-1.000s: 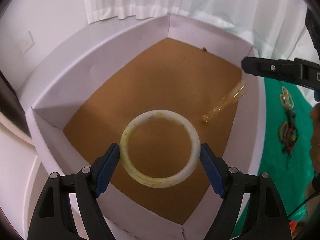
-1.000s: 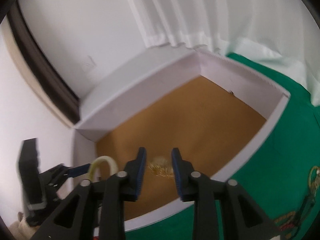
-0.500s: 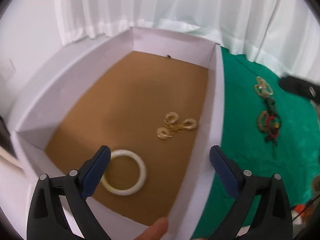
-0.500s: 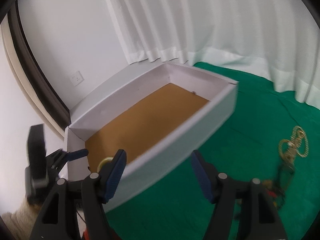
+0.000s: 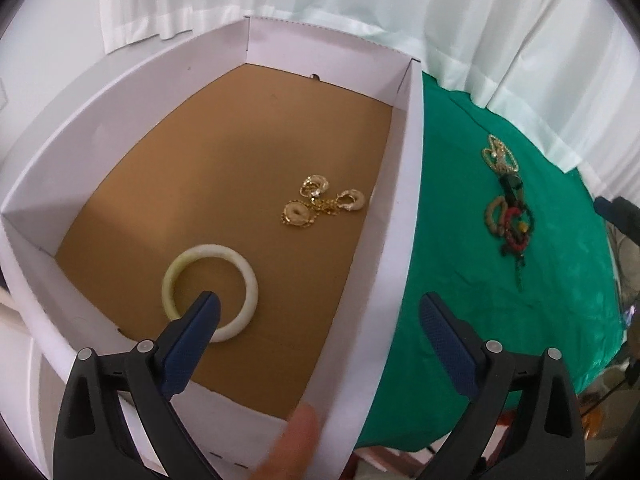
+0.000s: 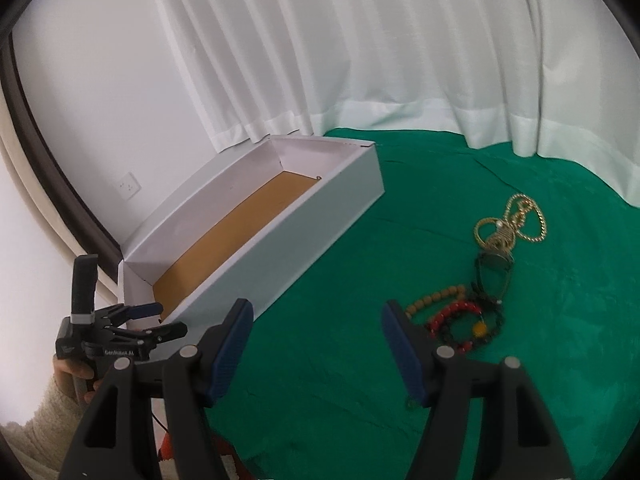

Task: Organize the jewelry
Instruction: 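Withdraw both tools from the box back over the jewelry pile, then grasp the red bead bracelet with the yellow bead using the left tool, then carry the red bracelet toward the box with the left tool while the right tool grasps the green tassel pendant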

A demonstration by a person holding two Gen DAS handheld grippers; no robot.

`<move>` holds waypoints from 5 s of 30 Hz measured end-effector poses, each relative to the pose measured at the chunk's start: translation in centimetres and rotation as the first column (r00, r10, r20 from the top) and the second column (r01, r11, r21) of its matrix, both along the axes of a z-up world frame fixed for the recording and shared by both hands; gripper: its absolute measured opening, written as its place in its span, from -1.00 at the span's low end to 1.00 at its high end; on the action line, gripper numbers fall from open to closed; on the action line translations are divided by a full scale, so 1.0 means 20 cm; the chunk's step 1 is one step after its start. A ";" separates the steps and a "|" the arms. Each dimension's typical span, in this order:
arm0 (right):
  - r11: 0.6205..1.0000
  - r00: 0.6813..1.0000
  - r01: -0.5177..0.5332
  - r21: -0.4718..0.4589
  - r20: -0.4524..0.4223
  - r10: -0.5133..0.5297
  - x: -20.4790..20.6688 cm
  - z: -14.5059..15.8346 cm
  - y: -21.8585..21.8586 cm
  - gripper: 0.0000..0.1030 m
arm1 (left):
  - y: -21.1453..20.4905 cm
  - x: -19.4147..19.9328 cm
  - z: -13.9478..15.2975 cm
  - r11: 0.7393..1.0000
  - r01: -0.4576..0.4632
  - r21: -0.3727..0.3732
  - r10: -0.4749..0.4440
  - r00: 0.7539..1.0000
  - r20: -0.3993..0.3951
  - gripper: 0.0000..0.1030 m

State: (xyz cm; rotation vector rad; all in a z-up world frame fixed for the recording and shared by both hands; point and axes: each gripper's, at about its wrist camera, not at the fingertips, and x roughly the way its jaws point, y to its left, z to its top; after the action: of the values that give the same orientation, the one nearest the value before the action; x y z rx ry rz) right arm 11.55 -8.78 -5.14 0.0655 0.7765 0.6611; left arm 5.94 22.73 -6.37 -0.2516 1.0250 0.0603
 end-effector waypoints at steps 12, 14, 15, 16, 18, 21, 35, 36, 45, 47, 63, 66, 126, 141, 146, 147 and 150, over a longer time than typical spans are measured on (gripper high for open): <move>0.999 0.999 0.034 0.020 0.001 -0.034 -0.04 0.00 -0.08 0.32 | -0.16 -0.03 -0.01 0.989 0.059 0.133 -0.053 0.997 -0.051 0.93; 0.999 0.999 0.035 0.018 0.005 -0.035 -0.05 0.00 -0.08 0.32 | -0.20 -0.05 0.00 0.987 0.070 0.144 -0.063 0.997 -0.052 0.93; 0.999 0.999 0.035 0.016 0.009 -0.035 -0.06 0.01 -0.09 0.32 | -0.21 -0.05 0.00 0.986 0.073 0.148 -0.066 0.996 -0.052 0.93; 0.999 0.999 0.038 0.014 0.012 -0.038 -0.07 0.01 -0.09 0.32 | -0.22 -0.07 0.00 0.986 0.076 0.150 -0.069 0.996 -0.050 0.93; 0.999 0.999 0.042 0.014 0.013 -0.043 -0.07 0.00 -0.09 0.32 | -0.25 -0.08 0.00 0.985 0.084 0.152 -0.078 0.996 -0.047 0.93; 0.999 0.999 0.049 0.020 0.010 -0.049 -0.09 0.00 -0.10 0.32 | -0.29 -0.09 0.01 0.976 0.075 0.202 -0.068 0.997 -0.043 0.93; 0.987 0.985 0.163 0.002 0.051 -0.163 -0.19 -0.01 -0.36 0.34 | -0.46 -0.25 0.51 0.974 0.043 0.223 -0.095 0.969 0.229 0.93; 0.985 0.984 0.171 0.001 0.050 -0.171 -0.20 -0.01 -0.38 0.34 | -0.49 -0.25 0.52 0.973 0.058 0.224 -0.112 0.965 0.237 0.94; 0.949 0.945 0.314 0.008 0.088 -0.314 -0.35 0.03 -0.64 0.54 | -0.88 -0.20 0.52 0.951 0.206 0.232 -0.264 0.930 0.255 0.94; 0.934 0.928 0.357 -0.011 0.114 -0.354 -0.39 0.03 -0.70 0.54 | -0.98 -0.17 0.49 0.946 0.243 0.215 -0.294 0.923 0.248 0.94; 0.878 0.882 0.462 -0.127 0.165 -0.441 -0.47 -0.16 -0.96 0.54 | -1.29 -0.15 0.08 0.906 0.344 0.248 -0.374 0.923 0.087 0.94; 0.875 0.884 0.465 -0.135 0.128 -0.450 -0.47 -0.22 -0.99 0.54 | -1.30 -0.15 0.03 0.896 0.359 0.262 -0.387 0.920 0.059 0.94; 0.893 0.895 0.432 -0.123 -0.065 -0.442 -0.40 -0.49 -1.01 0.54 | -1.14 0.58 -0.03 0.889 0.426 -0.166 -0.423 0.904 0.054 -0.85; 0.905 0.902 0.408 -0.117 -0.098 -0.420 -0.37 -0.50 -0.99 0.54 | -0.85 0.55 0.18 0.923 0.263 -0.279 -0.236 0.963 0.127 -0.86; 0.902 0.897 0.417 -0.114 -0.106 -0.429 -0.33 -0.50 -1.02 0.54 | -0.76 0.54 0.18 0.925 0.213 -0.314 -0.189 0.976 0.107 -0.86; 0.901 0.897 0.415 -0.125 -0.109 -0.428 -0.32 -0.50 -1.02 0.54 | -0.75 0.53 0.18 0.926 0.207 -0.315 -0.184 0.978 0.102 -0.86; 0.915 0.904 0.384 -0.123 -0.151 -0.399 -0.25 -0.49 -1.00 0.54 | -0.71 0.51 0.18 0.927 0.196 -0.320 -0.174 0.980 0.096 -0.86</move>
State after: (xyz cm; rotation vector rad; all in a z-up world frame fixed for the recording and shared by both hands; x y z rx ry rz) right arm 6.63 -28.76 -15.03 0.1945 0.9284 0.2368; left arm 16.22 8.49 -2.69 -0.4558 0.9855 -0.2918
